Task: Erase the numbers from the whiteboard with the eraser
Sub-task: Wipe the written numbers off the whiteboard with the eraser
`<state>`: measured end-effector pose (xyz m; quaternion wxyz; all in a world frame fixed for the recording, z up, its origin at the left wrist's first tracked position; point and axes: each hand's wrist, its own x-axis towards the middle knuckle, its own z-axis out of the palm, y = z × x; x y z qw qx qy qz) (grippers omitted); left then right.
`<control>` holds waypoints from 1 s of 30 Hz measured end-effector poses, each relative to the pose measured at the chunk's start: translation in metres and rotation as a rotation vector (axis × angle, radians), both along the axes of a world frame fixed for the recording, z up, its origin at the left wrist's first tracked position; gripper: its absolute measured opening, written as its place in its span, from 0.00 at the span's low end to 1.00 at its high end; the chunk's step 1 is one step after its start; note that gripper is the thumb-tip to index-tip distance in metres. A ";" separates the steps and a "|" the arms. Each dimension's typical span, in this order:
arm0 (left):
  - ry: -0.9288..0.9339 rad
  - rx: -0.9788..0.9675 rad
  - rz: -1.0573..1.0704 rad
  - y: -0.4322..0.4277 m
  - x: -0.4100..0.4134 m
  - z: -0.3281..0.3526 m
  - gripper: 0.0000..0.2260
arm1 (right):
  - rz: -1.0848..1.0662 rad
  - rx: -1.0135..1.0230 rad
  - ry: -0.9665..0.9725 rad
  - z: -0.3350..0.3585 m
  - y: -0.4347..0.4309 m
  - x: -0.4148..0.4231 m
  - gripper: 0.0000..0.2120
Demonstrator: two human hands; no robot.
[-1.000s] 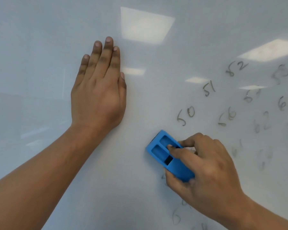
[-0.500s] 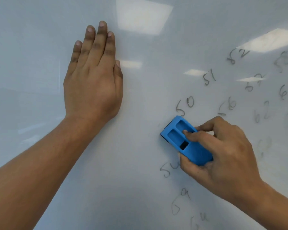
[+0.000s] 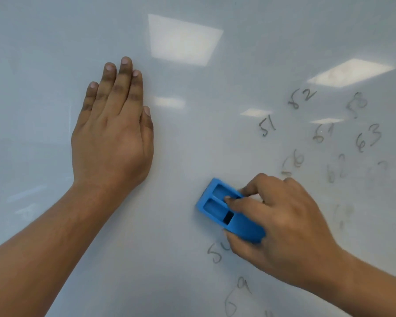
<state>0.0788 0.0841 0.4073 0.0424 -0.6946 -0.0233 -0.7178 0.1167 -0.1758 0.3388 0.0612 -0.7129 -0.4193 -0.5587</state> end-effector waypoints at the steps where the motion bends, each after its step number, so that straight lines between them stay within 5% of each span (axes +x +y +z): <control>1: -0.001 0.000 0.001 0.000 0.000 0.000 0.23 | -0.013 0.009 -0.002 0.004 -0.004 0.000 0.21; 5: -0.005 -0.003 0.002 0.000 0.001 0.000 0.23 | -0.022 0.376 0.082 0.029 -0.011 0.009 0.22; 11: 0.012 -0.008 0.011 -0.001 -0.002 0.001 0.23 | 0.076 -0.057 -0.005 -0.030 0.024 -0.010 0.19; 16: 0.003 -0.003 0.007 0.001 -0.002 0.000 0.23 | 0.108 0.333 0.139 0.012 0.008 0.006 0.20; 21: -0.005 0.005 -0.005 0.003 -0.001 -0.001 0.23 | 0.118 0.059 0.084 0.002 0.009 0.003 0.19; 27: 0.002 0.012 -0.029 0.002 0.000 0.000 0.24 | 0.071 0.571 0.125 0.080 -0.041 0.034 0.19; 30: 0.017 0.011 -0.036 0.001 0.000 0.001 0.24 | 0.080 0.405 0.092 0.066 -0.033 0.029 0.19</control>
